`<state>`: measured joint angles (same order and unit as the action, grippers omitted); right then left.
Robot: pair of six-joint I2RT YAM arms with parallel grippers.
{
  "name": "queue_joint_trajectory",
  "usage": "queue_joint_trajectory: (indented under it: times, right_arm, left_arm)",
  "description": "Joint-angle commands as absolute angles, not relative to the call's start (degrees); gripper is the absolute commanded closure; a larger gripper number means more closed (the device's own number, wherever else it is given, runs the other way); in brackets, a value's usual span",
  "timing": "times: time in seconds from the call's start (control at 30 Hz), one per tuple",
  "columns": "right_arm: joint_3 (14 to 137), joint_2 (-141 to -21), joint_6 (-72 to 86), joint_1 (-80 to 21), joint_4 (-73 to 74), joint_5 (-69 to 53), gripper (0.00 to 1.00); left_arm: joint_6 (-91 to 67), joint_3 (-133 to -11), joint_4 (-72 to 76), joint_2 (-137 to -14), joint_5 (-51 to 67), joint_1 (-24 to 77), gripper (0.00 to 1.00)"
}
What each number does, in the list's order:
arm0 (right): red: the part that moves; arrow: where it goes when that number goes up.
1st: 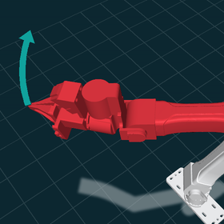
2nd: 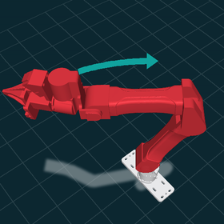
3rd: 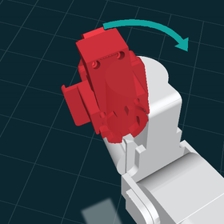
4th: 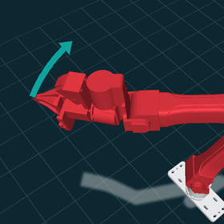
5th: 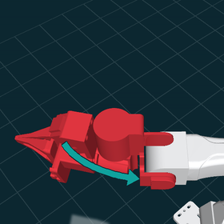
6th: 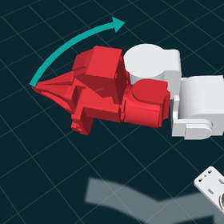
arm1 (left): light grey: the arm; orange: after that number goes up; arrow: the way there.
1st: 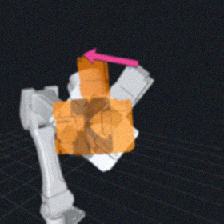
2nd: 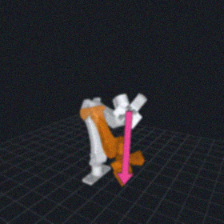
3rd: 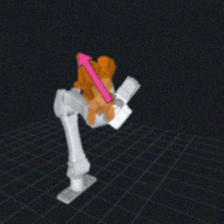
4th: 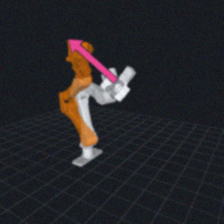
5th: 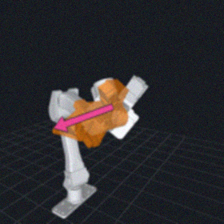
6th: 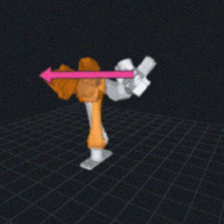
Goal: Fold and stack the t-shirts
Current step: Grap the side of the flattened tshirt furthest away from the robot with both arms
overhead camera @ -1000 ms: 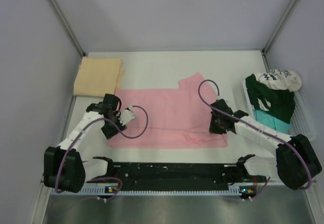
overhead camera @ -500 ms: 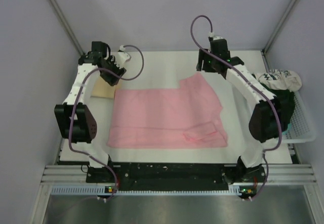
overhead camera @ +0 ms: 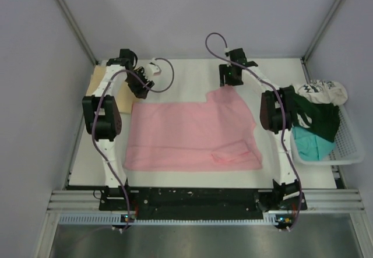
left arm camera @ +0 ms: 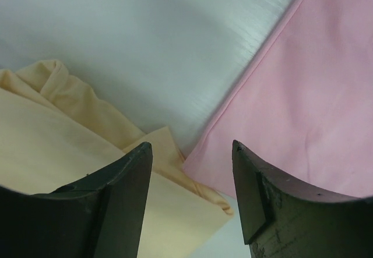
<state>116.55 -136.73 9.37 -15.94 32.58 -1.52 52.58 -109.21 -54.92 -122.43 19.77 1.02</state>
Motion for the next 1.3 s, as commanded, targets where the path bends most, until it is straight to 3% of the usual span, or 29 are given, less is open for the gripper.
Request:
queue_joint_trajectory:
  times: [0.0, 0.17, 0.47, 0.6, 0.77, 0.87, 0.97, 1.1, 1.13, 1.27]
  right_arm:
    - [119.6, -137.5, 7.1, -15.8, 34.2, -0.9, 0.36]
    - [121.0, -137.2, 5.7, -15.8, 35.6, -1.6, 0.38]
    - [129.4, -136.5, 10.8, -14.2, 37.6, -1.8, 0.38]
    - [128.8, -139.2, 13.4, -12.7, 37.6, -2.1, 0.36]
    - [126.9, -143.9, 12.3, -12.8, 37.7, -11.7, 0.35]
    - [124.9, -144.1, 11.7, -13.4, 37.6, -13.9, 0.38]
    - [122.6, -143.2, 10.9, -13.5, 38.0, -16.0, 0.52]
    - [118.8, -139.8, 8.6, -13.5, 38.7, -18.8, 0.94]
    - [117.8, -138.3, 8.4, -13.5, 38.8, -18.5, 1.00]
    - [113.2, -129.8, 8.3, -13.4, 38.7, -18.1, 1.00]
  left_arm:
    - [56.9, -112.8, -57.0, -125.5, 20.4, 1.6, 0.38]
    - [55.8, -114.3, -57.7, -129.9, 17.0, 1.6, 0.39]
    - [57.2, -116.5, -64.6, -134.9, 18.1, 2.9, 0.50]
    - [58.5, -116.5, -67.5, -135.5, 17.6, 3.1, 0.65]
    - [58.4, -117.0, -67.8, -134.6, 18.2, 3.2, 1.00]
    - [58.5, -117.0, -67.7, -133.2, 19.5, 3.3, 1.00]
    - [58.4, -116.8, -67.7, -131.9, 20.2, 3.3, 1.00]
    - [57.8, -116.4, -67.8, -130.2, 20.3, 3.3, 1.00]
    - [57.8, -116.2, -67.9, -129.6, 20.2, 3.4, 1.00]
    - [57.7, -114.8, -67.9, -126.7, 19.5, 3.6, 1.00]
